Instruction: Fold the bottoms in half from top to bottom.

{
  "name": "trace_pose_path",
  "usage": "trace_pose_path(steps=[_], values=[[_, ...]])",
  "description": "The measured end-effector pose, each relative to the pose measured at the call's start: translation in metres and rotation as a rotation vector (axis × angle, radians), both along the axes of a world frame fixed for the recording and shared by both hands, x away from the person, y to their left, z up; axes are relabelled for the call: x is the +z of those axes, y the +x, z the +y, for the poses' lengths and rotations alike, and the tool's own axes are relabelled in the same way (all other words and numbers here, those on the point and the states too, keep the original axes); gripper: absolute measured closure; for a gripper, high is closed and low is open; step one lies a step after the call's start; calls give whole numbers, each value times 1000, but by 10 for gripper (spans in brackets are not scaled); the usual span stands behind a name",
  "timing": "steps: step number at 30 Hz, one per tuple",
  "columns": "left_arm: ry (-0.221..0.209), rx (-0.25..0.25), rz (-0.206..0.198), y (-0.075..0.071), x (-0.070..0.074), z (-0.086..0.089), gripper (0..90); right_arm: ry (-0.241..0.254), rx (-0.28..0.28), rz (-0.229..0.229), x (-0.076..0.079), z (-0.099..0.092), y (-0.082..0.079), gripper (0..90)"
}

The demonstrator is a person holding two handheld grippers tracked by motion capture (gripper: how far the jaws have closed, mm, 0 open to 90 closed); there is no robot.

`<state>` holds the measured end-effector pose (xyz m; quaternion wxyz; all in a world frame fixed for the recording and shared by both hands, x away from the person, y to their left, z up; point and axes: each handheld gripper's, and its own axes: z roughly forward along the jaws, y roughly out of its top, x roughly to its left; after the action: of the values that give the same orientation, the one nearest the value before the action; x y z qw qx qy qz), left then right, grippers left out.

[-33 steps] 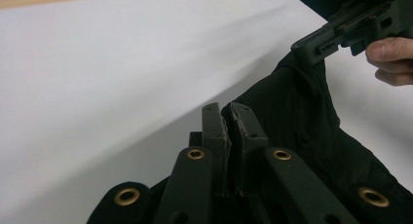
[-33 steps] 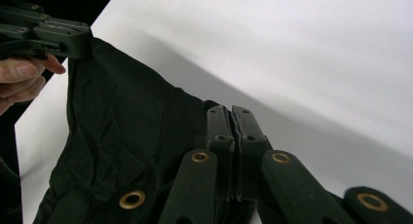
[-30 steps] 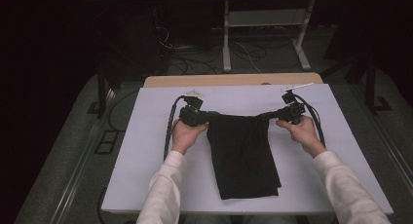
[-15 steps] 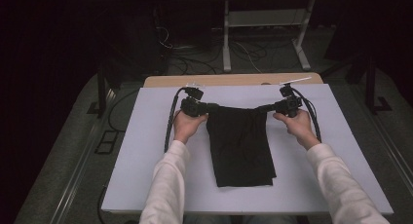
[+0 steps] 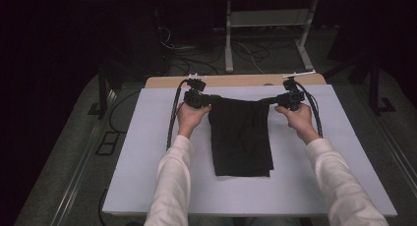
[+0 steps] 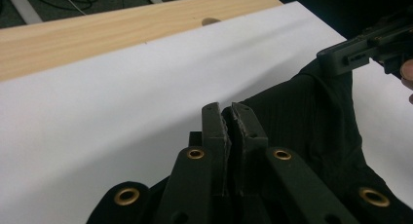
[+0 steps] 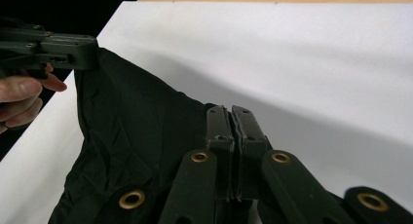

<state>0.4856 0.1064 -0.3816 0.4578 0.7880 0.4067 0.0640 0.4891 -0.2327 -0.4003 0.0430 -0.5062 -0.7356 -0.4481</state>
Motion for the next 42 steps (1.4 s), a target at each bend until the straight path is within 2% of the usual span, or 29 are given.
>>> trace_pose_path(steps=[6, 9, 15, 18, 26, 31, 34, 37, 38, 39, 42], values=[[-21, 17, -19, 8, -8, 2, 839, 25, -37, -3, -6, -1, 9, 858], [-5, 14, -27, 11, -9, 0, 839, 15, -40, 1, -8, 0, 13, 858], [27, -9, -72, 16, -8, -1, 840, -3, -56, -7, -8, 3, 17, 858], [22, -2, -86, 19, -11, 0, 840, -5, -59, -9, -10, 3, 20, 857], [23, 9, -84, 27, -25, 1, 836, -10, -61, -14, -19, 5, 28, 853], [43, 34, -73, 26, -29, -3, 830, -15, -57, -14, -25, 6, 29, 843], [58, 44, -79, 24, -30, -5, 812, -37, -46, -20, -24, 8, 27, 835], [86, 81, -112, 19, -29, -5, 761, -35, -30, -18, -24, 6, 27, 820], [109, 95, -108, 17, -30, -5, 761, -41, -31, -16, -24, 6, 26, 815], [122, 97, -103, 16, -31, -4, 737, -69, -39, -20, -23, 6, 26, 803], [118, 103, -73, 15, -33, -1, 620, -101, -50, -35, -22, 6, 24, 727]])
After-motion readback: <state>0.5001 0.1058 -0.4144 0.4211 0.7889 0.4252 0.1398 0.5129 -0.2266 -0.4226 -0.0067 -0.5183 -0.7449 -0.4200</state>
